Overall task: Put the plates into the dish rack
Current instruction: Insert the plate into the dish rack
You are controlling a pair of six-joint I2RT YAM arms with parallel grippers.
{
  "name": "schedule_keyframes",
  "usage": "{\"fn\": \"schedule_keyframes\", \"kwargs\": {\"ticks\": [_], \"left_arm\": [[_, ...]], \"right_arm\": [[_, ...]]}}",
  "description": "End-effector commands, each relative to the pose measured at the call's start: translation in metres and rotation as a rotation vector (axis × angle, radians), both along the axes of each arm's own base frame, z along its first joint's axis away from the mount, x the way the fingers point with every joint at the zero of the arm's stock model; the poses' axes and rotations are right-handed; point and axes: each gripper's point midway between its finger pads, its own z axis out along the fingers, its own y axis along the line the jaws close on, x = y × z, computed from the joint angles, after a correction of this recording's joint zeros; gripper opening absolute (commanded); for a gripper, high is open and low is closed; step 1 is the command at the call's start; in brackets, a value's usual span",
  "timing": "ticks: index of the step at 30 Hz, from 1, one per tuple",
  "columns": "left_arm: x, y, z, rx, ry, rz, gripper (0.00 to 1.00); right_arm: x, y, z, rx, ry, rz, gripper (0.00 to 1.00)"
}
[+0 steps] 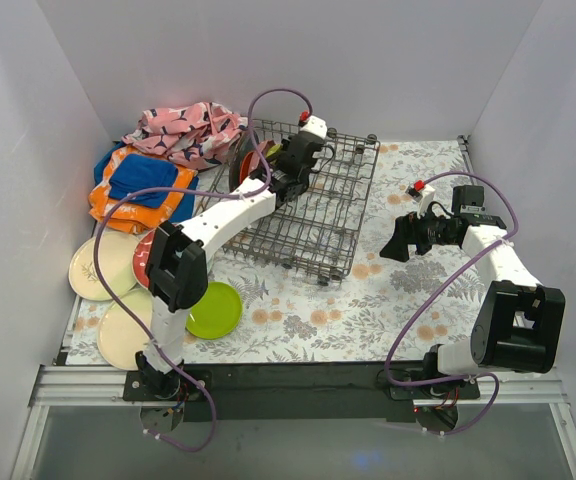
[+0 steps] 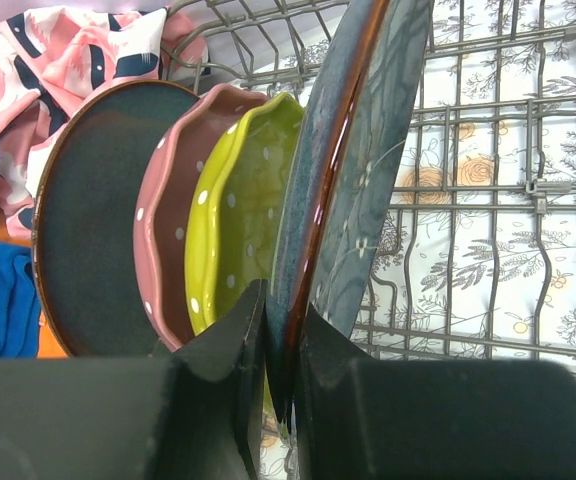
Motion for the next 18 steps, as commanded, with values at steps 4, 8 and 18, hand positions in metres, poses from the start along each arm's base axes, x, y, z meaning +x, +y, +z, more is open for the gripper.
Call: {"fn": "schedule_keyframes", "kwargs": {"ticks": [4, 8, 18], "left_arm": [[0.016, 0.006, 0.056, -0.078, -0.182, 0.099, 0.0], [0.017, 0.008, 0.052, -0.066, -0.183, 0.113, 0.0], [0.016, 0.011, 0.079, -0.097, -0.227, 0.125, 0.0]], "right_arm": [[0.002, -0.001, 0.0, 0.0, -0.02, -0.004, 0.98], [0.003, -0.001, 0.001, -0.002, -0.023, -0.004, 0.98], [0.002, -0.001, 0.0, 0.002, -0.018, -0.003, 0.98]]}}
